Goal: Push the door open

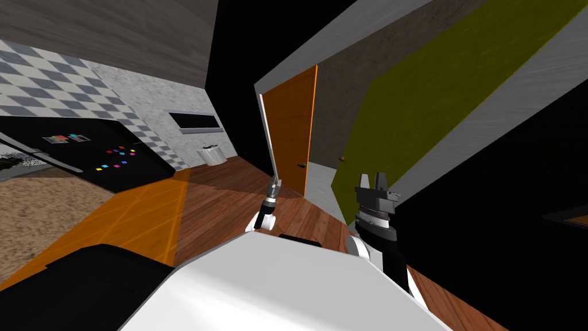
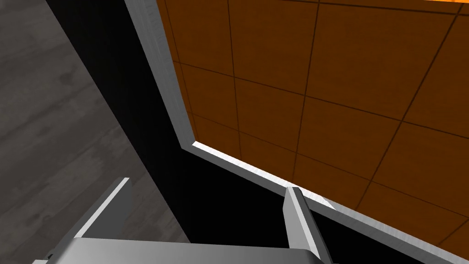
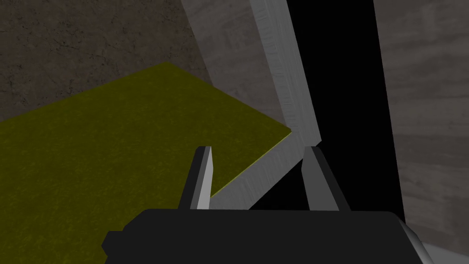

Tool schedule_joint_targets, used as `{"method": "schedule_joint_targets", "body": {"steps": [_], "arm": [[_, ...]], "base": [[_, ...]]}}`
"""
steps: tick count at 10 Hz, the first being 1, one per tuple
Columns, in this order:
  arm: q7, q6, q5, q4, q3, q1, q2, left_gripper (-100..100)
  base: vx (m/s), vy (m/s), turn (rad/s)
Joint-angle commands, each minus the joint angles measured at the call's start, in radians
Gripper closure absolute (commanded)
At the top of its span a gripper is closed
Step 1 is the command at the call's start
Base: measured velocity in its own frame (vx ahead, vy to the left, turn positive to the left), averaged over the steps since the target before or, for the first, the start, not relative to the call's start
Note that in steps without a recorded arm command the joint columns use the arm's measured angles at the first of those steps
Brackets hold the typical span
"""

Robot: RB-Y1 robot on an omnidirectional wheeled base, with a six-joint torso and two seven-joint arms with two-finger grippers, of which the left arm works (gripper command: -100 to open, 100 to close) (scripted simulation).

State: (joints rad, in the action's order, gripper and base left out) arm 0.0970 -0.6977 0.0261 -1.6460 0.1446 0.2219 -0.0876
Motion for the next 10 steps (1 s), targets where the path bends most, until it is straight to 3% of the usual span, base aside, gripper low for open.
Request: {"method": "schedule_joint_targets", "body": {"steps": [1,4,5,10], "arm": [[0.004,-0.003,-0.006,0.039,0.006,-0.016,-0.003,-100],[0.010,-0.010,-0.018,0.115,0.019,-0.045,-0.006,-100],[0.010,-0.010,-0.018,0.115,0.019,-0.045,-0.006,-100],[0.021,-0.023,-0.038,0.241,0.041,-0.092,-0.008,-100]], "base": [[0.081,0.030,-0.011],[0.101,0.030,-0.014],[0.066,0.015,-0.002],[0.082,0.020,-0.012]]}}
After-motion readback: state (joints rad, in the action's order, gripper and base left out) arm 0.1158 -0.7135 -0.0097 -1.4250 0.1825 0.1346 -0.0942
